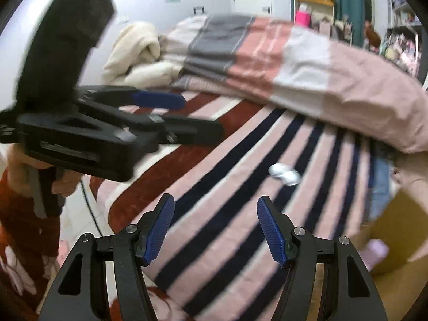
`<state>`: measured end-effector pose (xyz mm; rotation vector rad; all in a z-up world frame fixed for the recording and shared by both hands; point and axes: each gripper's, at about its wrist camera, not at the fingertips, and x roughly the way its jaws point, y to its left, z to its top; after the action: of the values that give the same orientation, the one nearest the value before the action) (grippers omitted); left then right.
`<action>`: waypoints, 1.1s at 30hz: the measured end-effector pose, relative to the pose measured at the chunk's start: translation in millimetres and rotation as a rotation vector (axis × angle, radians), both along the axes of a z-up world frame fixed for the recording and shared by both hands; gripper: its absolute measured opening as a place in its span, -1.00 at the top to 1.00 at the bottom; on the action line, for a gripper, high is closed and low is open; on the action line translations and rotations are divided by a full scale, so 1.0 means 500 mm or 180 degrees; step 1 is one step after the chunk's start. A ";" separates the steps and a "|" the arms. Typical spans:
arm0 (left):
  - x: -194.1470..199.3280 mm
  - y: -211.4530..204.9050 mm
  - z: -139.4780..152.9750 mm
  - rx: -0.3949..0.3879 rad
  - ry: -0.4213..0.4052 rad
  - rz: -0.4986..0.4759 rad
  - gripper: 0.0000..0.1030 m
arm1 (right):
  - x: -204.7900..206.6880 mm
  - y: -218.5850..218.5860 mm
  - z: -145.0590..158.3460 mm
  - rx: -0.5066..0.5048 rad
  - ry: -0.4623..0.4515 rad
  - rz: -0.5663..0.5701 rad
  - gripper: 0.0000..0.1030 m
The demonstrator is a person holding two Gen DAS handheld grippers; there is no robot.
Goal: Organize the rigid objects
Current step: 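Move the right tool back over the white lens case, then grasp the white contact-lens case with the right tool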
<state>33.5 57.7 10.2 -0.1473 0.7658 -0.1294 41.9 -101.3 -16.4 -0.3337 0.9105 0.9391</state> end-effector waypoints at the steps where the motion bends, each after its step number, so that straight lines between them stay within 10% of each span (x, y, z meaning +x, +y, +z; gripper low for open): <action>1: -0.005 0.020 -0.016 0.0015 0.0019 0.0051 -0.55 | 0.012 0.015 -0.027 -0.0024 0.0076 -0.0067 -0.19; 14: 0.013 0.154 -0.177 -0.0225 0.0255 0.0222 -0.55 | 0.234 0.046 -0.258 -0.0272 -0.0055 -0.1449 -0.43; 26: 0.023 0.164 -0.188 -0.0270 0.0308 0.0264 -0.55 | 0.270 0.091 -0.263 -0.0434 -0.0335 -0.1542 -0.14; 33: 0.014 0.152 -0.167 -0.0408 0.0289 0.0158 -0.55 | 0.169 0.096 -0.195 -0.0184 -0.0476 -0.0905 -0.14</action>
<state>40.7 133.5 -73.5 -0.2954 0.8440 -0.1254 126.4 -53.3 -114.0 -0.3099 0.8234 0.6190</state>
